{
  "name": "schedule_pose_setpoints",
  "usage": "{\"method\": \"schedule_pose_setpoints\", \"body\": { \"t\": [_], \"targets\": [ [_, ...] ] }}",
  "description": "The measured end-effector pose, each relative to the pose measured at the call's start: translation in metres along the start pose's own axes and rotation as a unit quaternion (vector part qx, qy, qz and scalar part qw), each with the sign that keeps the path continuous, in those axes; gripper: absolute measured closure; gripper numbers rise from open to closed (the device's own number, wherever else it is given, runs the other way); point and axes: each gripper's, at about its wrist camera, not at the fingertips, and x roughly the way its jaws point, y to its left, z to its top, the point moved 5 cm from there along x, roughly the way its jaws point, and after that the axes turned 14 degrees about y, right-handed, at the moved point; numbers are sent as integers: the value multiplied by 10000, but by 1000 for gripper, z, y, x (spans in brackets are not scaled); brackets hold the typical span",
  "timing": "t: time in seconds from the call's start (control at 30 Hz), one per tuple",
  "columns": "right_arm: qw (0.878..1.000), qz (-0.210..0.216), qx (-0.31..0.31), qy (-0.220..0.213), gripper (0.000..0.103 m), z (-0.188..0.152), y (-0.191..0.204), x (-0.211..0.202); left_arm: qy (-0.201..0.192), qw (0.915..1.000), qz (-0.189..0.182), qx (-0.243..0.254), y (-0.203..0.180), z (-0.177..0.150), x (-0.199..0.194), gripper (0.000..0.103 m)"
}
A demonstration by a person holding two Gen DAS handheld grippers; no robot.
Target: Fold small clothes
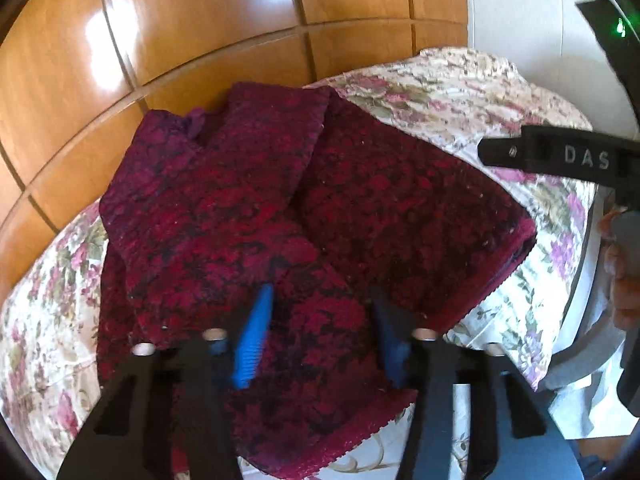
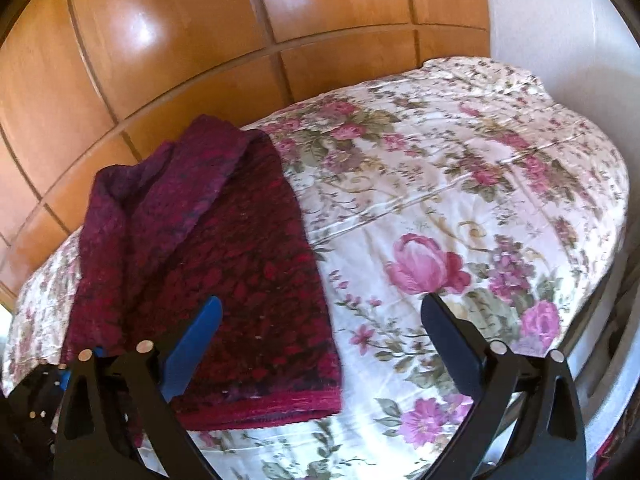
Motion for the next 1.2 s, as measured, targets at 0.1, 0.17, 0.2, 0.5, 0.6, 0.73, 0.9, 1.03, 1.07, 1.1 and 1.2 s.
{"method": "schedule_pose_setpoints", "body": {
  "t": [0.1,0.17,0.2,0.5,0.6,0.73,0.9,1.03,1.07,1.1,1.2],
  "targets": [
    [9994,321,-72,144,16,3,10,4,-105,9997,-236,-51,5,-1,-6,77],
    [9977,596,-168,262,21,5,20,8,-218,9985,-496,-89,8,-3,-13,86],
    [9969,694,-222,305,22,6,25,9,-271,9974,-654,-104,11,-4,-17,88],
    [9811,1638,-430,934,36,13,73,46,-595,9730,-2014,-960,60,-15,-54,96],
    [9718,1949,-464,1246,38,15,95,66,-839,9574,-2324,-1493,95,-18,-72,96],
    [9593,2278,-483,1597,41,22,130,95,-1238,9369,-2385,-2238,156,-20,-94,97],
    [9534,2316,-667,1815,57,29,166,114,-1596,9117,-1911,-3268,251,-34,-106,97],
    [9593,2030,-1214,1544,92,38,183,102,-1505,8937,-1257,-4034,330,-57,-100,98],
    [9609,2055,-1226,1391,92,46,181,93,-1420,8868,-1071,-4266,353,-63,-95,98],
    [9634,2031,-1242,1231,93,53,178,83,-1365,8832,-973,-4380,367,-67,-94,98],
    [9724,1860,-1194,747,94,82,152,52,-1079,8706,-450,-4780,414,-84,-80,98]
  ]
}}
